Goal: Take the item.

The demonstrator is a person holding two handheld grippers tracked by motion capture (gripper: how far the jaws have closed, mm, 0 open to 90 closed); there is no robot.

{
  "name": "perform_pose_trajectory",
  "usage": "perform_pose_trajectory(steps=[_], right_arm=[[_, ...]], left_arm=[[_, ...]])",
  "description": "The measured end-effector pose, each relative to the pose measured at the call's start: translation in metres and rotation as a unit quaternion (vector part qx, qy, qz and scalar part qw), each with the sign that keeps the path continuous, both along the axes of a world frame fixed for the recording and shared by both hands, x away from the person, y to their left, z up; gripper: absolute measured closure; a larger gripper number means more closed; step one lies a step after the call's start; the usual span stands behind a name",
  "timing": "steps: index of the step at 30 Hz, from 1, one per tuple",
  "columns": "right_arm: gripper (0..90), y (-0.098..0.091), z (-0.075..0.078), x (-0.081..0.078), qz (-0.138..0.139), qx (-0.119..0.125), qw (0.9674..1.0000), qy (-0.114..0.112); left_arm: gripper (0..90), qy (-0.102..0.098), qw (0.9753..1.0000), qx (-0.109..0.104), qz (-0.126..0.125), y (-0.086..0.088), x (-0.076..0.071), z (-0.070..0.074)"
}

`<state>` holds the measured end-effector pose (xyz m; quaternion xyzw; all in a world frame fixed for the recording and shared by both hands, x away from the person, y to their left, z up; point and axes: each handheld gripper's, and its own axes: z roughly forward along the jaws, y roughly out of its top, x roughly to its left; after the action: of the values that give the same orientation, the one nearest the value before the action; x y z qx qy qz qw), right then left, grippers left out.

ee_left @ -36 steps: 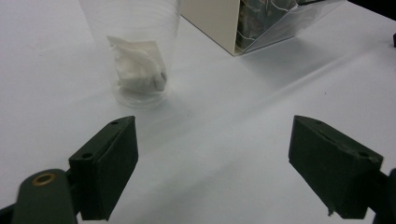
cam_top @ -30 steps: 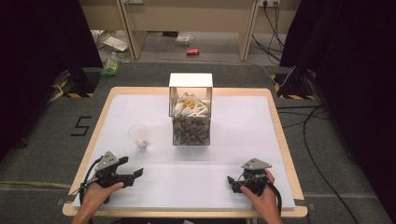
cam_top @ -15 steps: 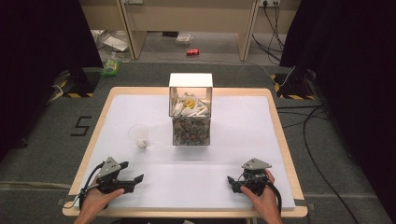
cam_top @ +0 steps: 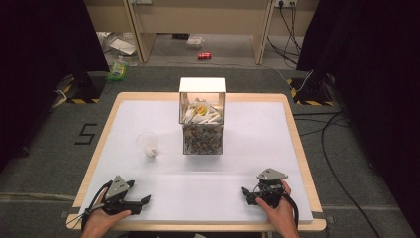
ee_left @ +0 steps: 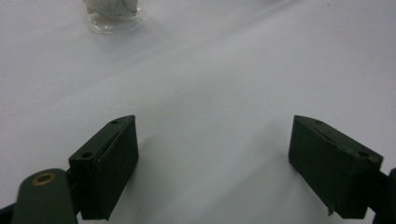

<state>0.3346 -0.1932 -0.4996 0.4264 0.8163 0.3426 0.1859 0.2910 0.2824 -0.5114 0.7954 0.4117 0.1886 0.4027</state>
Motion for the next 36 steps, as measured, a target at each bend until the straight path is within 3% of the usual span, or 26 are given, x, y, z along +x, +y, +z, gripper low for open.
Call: perform_pose_trajectory(steps=[6,13,19,36], right_arm=[[9.1,0.0,0.0,0.0,0.001,-0.001,1.0,0.0],[9.1,0.0,0.0,0.0,0.0,-0.001,1.0,0.0],[9.1,0.0,0.0,0.0,0.0,-0.001,1.0,0.0],[9.2,0.0,0.0,0.0,0.001,-0.001,1.0,0.0]], left_arm=[[15.1,-0.008,0.9999,0.002,0.007,0.0,-0.007,-0.001],[15.2,-0.022,0.9996,-0.01,0.018,0.002,-0.016,-0.005],[15.2,-0.044,0.9982,-0.024,0.032,0.003,-0.022,-0.011],[15.2,-0.069,0.9957,-0.042,0.045,0.005,-0.033,-0.018]])
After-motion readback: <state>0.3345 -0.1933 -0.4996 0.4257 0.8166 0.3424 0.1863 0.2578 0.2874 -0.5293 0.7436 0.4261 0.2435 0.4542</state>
